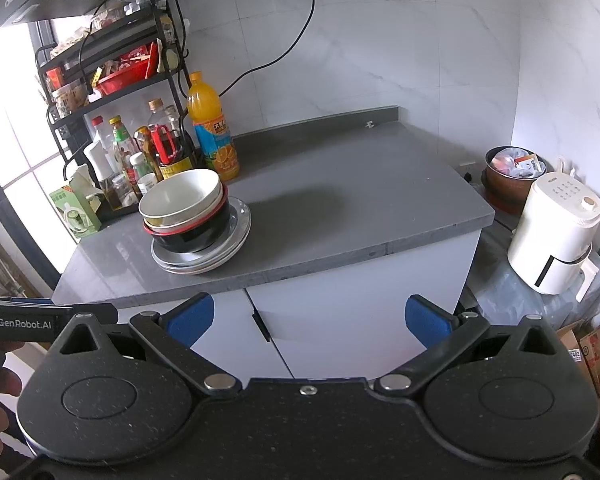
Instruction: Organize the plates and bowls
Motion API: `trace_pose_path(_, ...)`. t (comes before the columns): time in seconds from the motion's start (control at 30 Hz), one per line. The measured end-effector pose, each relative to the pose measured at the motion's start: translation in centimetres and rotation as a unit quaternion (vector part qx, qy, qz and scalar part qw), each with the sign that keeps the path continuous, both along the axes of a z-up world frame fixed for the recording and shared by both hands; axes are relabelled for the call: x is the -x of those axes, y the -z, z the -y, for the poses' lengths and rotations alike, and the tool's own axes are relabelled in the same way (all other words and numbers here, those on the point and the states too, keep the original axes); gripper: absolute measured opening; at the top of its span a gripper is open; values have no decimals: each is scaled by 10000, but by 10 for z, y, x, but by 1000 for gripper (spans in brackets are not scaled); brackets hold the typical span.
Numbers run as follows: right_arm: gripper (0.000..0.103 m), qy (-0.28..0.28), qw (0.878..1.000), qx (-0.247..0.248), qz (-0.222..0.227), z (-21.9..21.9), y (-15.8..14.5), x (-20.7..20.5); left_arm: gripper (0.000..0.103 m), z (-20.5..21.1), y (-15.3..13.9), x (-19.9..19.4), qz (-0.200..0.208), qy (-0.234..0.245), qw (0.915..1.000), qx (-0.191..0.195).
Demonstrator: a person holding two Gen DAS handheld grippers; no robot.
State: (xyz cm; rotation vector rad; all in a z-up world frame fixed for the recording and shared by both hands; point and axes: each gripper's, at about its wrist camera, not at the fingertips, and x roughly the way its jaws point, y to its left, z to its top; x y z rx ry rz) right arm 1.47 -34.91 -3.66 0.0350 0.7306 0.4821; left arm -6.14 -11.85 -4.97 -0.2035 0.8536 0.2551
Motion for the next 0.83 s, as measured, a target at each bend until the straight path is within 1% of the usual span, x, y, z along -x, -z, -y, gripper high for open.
trace_pose_path(0.73, 103, -33, 10000, 0, -24, -3, 3, -1, 102, -5, 1, -3, -4, -64, 10000, -10)
trace_pose_path(0.83, 103, -49, 10000, 0, -39, -4, 4, -4, 102, -4, 2, -6, -18, -15, 10000, 15)
